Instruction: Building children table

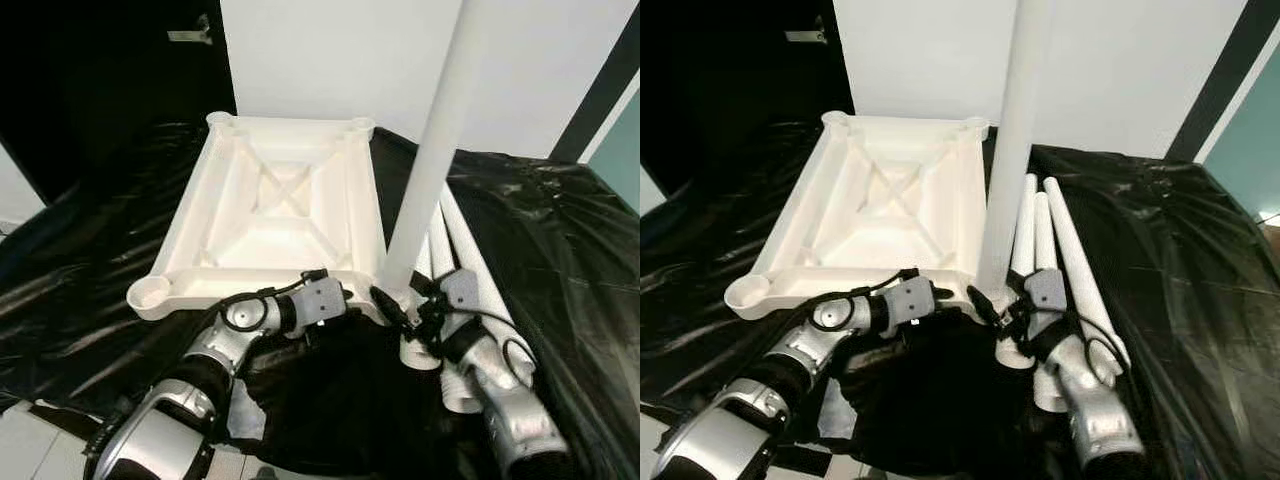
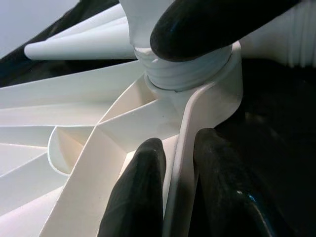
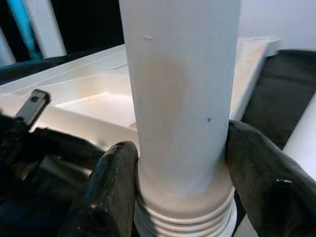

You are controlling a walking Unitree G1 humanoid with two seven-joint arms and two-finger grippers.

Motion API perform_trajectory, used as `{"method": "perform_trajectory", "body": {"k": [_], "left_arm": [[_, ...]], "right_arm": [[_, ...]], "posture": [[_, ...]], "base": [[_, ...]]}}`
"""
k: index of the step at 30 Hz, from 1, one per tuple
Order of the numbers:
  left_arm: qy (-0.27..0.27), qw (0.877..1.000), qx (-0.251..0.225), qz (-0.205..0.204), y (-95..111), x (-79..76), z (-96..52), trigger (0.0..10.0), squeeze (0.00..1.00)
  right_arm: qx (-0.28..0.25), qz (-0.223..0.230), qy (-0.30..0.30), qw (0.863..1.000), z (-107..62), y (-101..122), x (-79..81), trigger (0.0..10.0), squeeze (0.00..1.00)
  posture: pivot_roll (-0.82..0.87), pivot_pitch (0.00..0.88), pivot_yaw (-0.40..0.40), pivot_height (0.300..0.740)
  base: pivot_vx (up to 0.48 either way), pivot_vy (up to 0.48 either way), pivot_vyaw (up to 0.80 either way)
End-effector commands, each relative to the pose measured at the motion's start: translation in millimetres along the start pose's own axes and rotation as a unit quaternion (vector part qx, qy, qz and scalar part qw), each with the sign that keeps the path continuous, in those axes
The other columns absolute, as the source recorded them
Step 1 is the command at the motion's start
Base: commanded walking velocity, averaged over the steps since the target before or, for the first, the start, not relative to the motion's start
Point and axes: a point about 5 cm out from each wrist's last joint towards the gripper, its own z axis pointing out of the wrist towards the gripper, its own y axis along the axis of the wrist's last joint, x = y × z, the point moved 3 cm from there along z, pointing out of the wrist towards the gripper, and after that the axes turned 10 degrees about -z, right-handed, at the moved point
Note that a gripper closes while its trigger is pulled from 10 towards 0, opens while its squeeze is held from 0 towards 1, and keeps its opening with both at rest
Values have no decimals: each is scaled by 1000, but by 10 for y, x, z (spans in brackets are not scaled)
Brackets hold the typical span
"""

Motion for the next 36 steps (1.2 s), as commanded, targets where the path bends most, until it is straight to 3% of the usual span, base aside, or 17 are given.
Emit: {"method": "perform_trajectory", "body": {"k": [1,5,6,7,8,9,10,11,13,14,17,18,19,26,27,28,36], "left_arm": [[-40,998,51,-23,-288,-233,-44,10000,0],[-41,997,52,-24,-302,-245,-54,10000,0],[-42,997,53,-24,-305,-247,-55,10000,0],[-42,997,53,-24,-303,-246,-52,10000,0],[-42,997,53,-24,-303,-246,-52,10000,0],[-42,997,53,-24,-302,-244,-49,10000,0],[-42,997,53,-24,-302,-244,-49,10000,0],[-42,997,53,-25,-299,-240,-45,10000,0],[-42,997,53,-24,-295,-238,-40,10000,0],[-43,997,52,-24,-289,-240,-32,10000,0],[-44,997,52,-24,-284,-244,-23,10000,0],[-45,997,50,-23,-276,-254,-5,10000,0],[-46,997,50,-23,-274,-257,0,10000,0],[-46,997,49,-23,-268,-262,13,10000,0],[-46,997,49,-23,-269,-263,12,10000,0],[-46,997,50,-23,-272,-264,9,10000,0],[-46,997,51,-24,-294,-284,-2,10000,0]], "right_arm": [[35,-18,-86,996,-126,-124,-235,0,0],[41,-16,-97,994,-105,-130,-225,0,0],[43,-17,-94,994,-93,-135,-218,1843,0],[45,-18,-84,995,-86,-144,-213,10000,0],[45,-18,-84,995,-86,-144,-213,10000,0],[45,-21,-80,996,-85,-146,-211,10000,204],[45,-21,-80,996,-85,-146,-211,10000,204],[43,-19,-58,997,-69,-144,-196,10000,1000],[38,-27,-34,998,-48,-131,-202,10000,1000],[33,-35,-5,999,-17,-113,-218,10000,0],[30,-38,22,999,17,-96,-252,10000,0],[29,-42,85,995,71,-72,-282,10000,0],[31,-44,107,993,83,-71,-286,10000,0],[43,-41,172,983,88,-103,-269,10000,0],[49,-40,204,977,70,-120,-226,2353,0],[53,-35,227,972,51,-133,-189,0,0],[54,-6,263,963,11,-144,-148,0,0]], "posture": [[254,0,-63,740],[252,0,-61,740],[249,0,-61,740],[245,0,-61,740],[245,0,-61,740],[244,0,-62,740],[244,0,-62,740],[239,0,-62,740],[232,0,-61,740],[230,0,-62,740],[224,0,-61,740],[218,0,-63,740],[219,0,-63,740],[222,0,-63,740],[227,0,-65,740],[230,0,-66,740],[234,0,-67,740]], "base": [[0,0,0],[0,0,0],[0,0,0],[0,0,0],[0,0,0],[0,0,0],[0,0,0],[0,0,0],[0,0,0],[0,0,0],[0,0,0],[0,0,0],[0,0,0],[0,0,0],[0,0,0],[0,0,0],[0,0,0]]}}
